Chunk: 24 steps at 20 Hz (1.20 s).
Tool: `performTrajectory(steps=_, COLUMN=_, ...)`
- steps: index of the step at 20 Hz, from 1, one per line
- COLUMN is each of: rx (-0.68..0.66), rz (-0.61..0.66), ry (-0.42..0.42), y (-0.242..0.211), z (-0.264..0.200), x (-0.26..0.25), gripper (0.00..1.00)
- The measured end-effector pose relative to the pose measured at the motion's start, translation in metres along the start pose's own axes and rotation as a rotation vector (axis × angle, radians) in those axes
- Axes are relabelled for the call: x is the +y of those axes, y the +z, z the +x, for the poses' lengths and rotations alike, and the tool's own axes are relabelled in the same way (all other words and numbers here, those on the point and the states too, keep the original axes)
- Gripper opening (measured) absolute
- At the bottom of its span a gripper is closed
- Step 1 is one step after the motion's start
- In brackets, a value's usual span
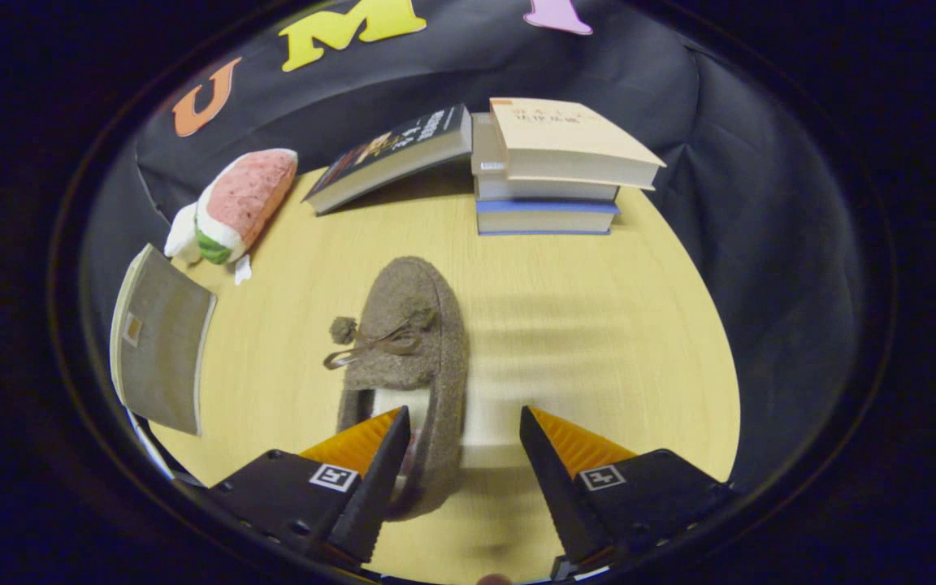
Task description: Open the storage box then place both shoes into the box .Put the left shoe in first, then the right shoe, with the right side of both shoes facing outward in a uniform manner.
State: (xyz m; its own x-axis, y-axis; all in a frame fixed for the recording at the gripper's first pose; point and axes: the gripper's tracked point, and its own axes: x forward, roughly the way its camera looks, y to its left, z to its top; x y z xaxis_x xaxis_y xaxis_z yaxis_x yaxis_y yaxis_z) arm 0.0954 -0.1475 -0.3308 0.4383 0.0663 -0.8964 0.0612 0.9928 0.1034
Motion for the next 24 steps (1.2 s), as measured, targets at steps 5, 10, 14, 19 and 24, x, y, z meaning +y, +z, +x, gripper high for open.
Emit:
performTrajectory(steps=5, rx=0.064, rz=0.065, ry=0.071, y=-0.004, z=0.013, x=0.016, gripper=0.37)
performTrajectory(steps=10, rx=0.084, rz=0.176, ry=0.074, y=-0.006, z=0.002, x=0.022, gripper=0.0)
performTrajectory(steps=14, rx=0.068, rz=0.271, ry=0.113, y=-0.005, z=-0.032, x=0.047, gripper=0.0)
performTrajectory(steps=19, rx=0.001, rz=0.307, ry=0.105, y=0.003, z=-0.094, x=0.104, gripper=0.0)
performTrajectory(steps=24, rx=-0.063, rz=0.316, ry=0.179, y=0.027, z=-0.155, x=0.207, gripper=0.0)
